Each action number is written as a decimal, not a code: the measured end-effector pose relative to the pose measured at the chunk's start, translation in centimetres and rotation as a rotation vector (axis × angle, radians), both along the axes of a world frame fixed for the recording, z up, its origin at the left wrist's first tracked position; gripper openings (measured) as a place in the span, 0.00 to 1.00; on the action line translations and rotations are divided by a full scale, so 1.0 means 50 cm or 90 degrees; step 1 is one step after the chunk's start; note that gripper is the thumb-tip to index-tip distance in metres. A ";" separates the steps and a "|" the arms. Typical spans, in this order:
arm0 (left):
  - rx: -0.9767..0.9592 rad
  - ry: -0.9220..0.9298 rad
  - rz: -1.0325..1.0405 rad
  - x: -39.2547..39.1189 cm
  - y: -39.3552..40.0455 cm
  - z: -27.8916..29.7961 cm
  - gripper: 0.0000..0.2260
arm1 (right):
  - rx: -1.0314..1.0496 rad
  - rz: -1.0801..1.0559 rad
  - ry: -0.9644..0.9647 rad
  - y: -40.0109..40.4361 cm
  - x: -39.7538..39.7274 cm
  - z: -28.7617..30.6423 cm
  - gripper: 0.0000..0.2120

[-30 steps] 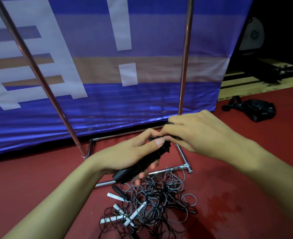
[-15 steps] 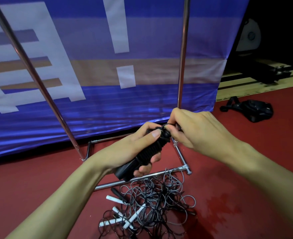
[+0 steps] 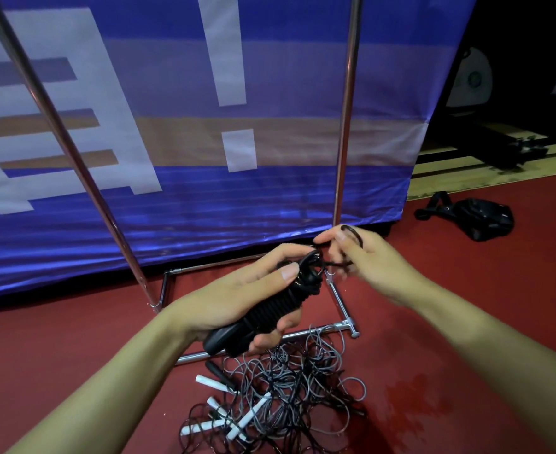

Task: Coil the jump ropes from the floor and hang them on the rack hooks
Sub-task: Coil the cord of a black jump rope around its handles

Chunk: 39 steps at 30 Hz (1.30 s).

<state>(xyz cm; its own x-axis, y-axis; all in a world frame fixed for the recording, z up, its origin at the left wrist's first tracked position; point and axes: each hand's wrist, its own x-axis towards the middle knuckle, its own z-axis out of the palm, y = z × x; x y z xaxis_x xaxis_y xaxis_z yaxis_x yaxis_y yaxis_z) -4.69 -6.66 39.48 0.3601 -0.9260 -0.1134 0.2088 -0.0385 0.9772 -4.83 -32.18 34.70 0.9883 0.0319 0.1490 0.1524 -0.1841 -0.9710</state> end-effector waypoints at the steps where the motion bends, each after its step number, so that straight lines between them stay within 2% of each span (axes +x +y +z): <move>1: -0.006 -0.012 -0.001 -0.002 -0.004 0.003 0.20 | 0.068 0.005 0.043 0.017 0.000 -0.018 0.16; 5: 0.033 -0.107 -0.018 -0.007 -0.009 0.012 0.23 | 0.285 -0.124 0.188 0.056 0.016 -0.041 0.14; 8: 0.068 -0.158 -0.034 -0.016 -0.014 0.008 0.24 | 0.460 -0.188 0.239 0.036 0.040 -0.012 0.13; 9: 0.070 -0.167 -0.036 -0.018 -0.017 0.007 0.25 | 0.464 -0.181 0.260 0.032 0.041 -0.012 0.13; 15: 0.046 -0.200 0.005 -0.025 -0.028 0.015 0.24 | 0.239 -0.082 0.379 0.060 0.030 -0.054 0.10; 19: 0.044 -0.203 0.098 -0.007 -0.021 0.003 0.19 | 0.213 -0.041 0.365 0.058 0.001 -0.072 0.13; 21: 0.046 -0.196 0.165 0.007 -0.011 -0.006 0.16 | 0.106 -0.023 0.322 0.051 -0.010 -0.074 0.11; 22: 0.054 -0.205 0.201 0.015 -0.005 -0.011 0.15 | -0.027 -0.019 0.271 0.044 -0.013 -0.070 0.12; 24: 0.084 -0.232 0.270 0.030 0.004 -0.020 0.14 | -0.347 -0.003 0.090 0.030 -0.021 -0.044 0.15; 25: 0.099 -0.241 0.299 0.038 0.008 -0.026 0.14 | -0.455 0.010 -0.028 0.027 -0.027 -0.024 0.13; 26: 0.112 -0.245 0.323 0.046 0.011 -0.033 0.14 | -0.537 0.022 -0.139 0.025 -0.035 -0.005 0.12; 28: 0.136 -0.249 0.350 0.058 0.016 -0.048 0.13 | -0.642 0.031 -0.310 0.033 -0.055 0.031 0.18; 29: 0.144 -0.256 0.351 0.062 0.016 -0.052 0.12 | -0.648 0.047 -0.363 0.040 -0.064 0.045 0.19; 31: 0.156 -0.277 0.338 0.064 0.012 -0.058 0.11 | -0.551 0.111 -0.389 0.062 -0.080 0.064 0.13; 34: 0.179 -0.316 0.314 0.059 0.006 -0.058 0.08 | -0.390 0.156 -0.273 0.082 -0.085 0.067 0.05; 36: 0.177 -0.309 0.300 0.057 0.006 -0.058 0.08 | -0.268 0.187 -0.161 0.078 -0.084 0.070 0.06; 39: 0.153 -0.274 0.289 0.055 0.011 -0.055 0.11 | -0.164 0.217 -0.141 0.071 -0.084 0.084 0.05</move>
<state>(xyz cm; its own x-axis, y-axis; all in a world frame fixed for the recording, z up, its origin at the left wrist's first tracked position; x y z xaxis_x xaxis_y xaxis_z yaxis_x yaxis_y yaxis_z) -1.94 -6.12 36.74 0.7673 -0.6389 -0.0562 -0.1514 -0.2656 0.9521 -9.02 -28.62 38.90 0.8607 0.4116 0.2996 0.4436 -0.3177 -0.8380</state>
